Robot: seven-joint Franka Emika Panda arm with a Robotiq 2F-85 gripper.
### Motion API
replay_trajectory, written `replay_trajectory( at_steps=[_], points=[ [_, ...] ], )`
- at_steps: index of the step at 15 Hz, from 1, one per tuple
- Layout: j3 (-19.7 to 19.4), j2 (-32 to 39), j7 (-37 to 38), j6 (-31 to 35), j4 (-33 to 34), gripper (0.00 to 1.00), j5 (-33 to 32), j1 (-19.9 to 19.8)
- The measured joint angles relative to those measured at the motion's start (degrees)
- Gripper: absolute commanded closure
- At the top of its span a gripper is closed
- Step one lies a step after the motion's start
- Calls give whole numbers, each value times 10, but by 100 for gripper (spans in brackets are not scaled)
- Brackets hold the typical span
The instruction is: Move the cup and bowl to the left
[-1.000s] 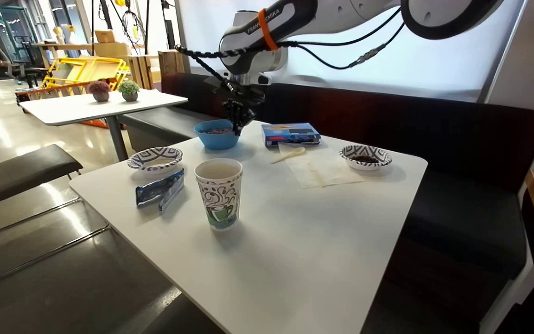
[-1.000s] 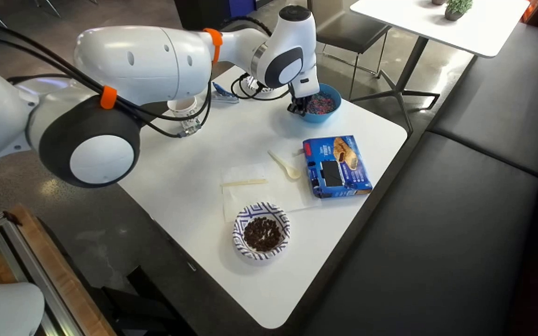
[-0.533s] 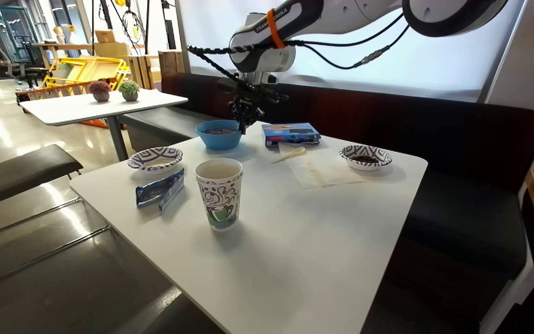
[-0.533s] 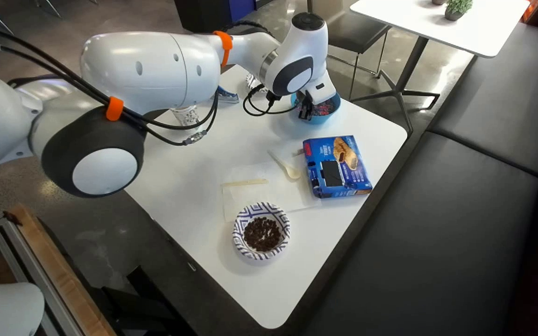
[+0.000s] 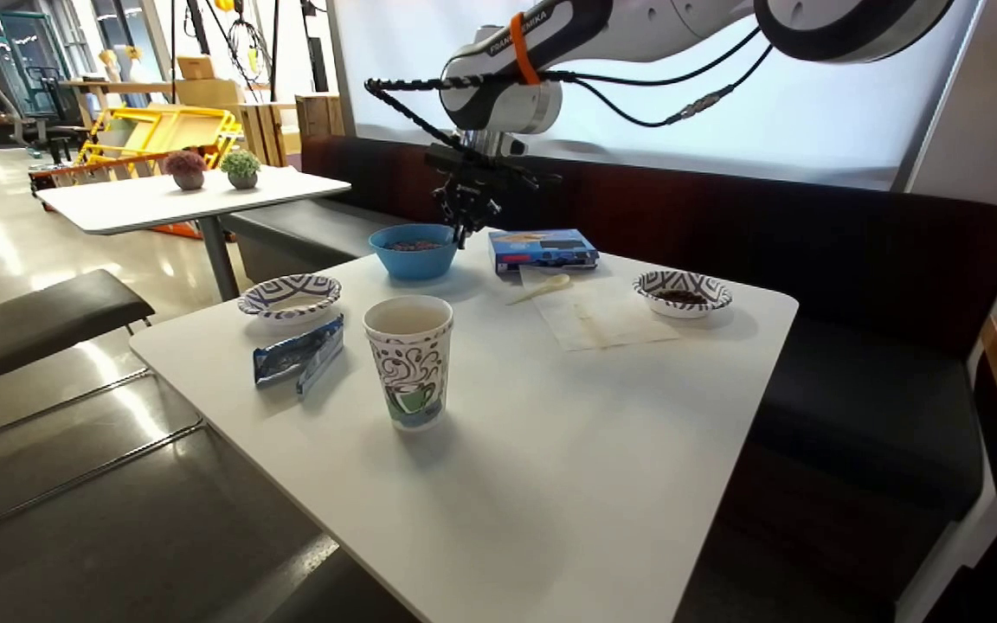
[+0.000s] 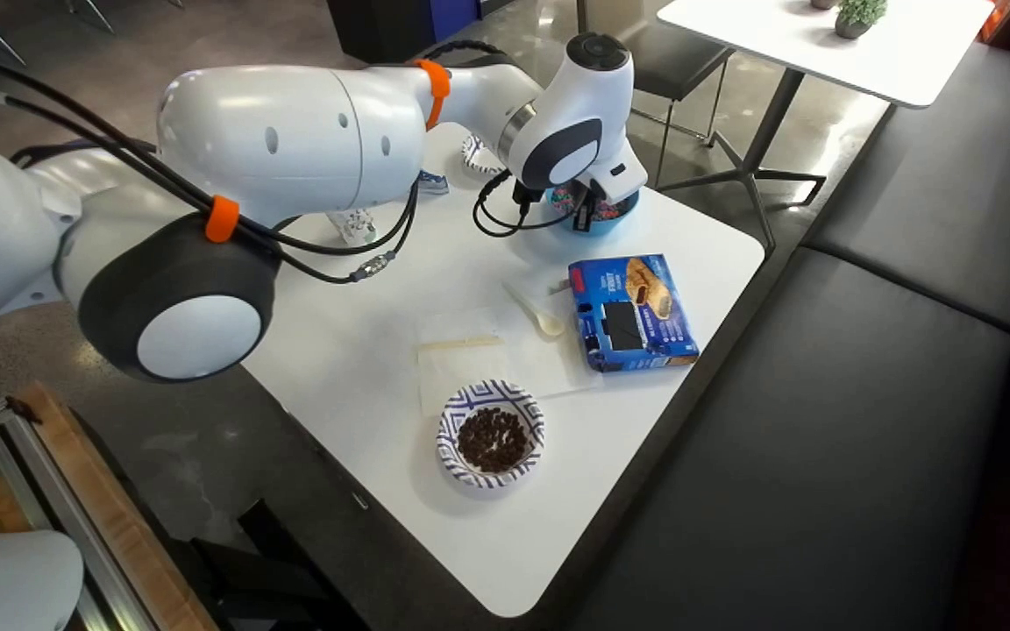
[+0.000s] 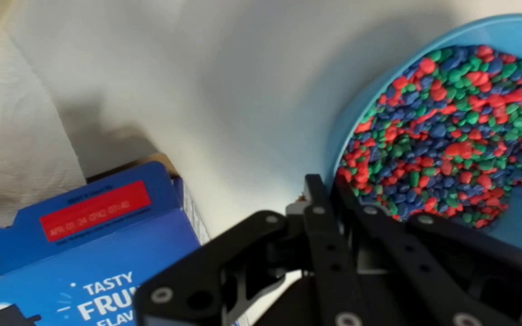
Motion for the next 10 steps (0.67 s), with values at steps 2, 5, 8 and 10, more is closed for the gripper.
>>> replay_trajectory(
  at_steps=[2,5,8,10],
  points=[
    [0,0,0,0,0,98,0,0],
    [0,0,-3,0,0,98,-2,1],
    [1,0,-30,0,0,98,-2,0],
    [10,-1,-70,0,-2,98,-1,-5]
  ],
)
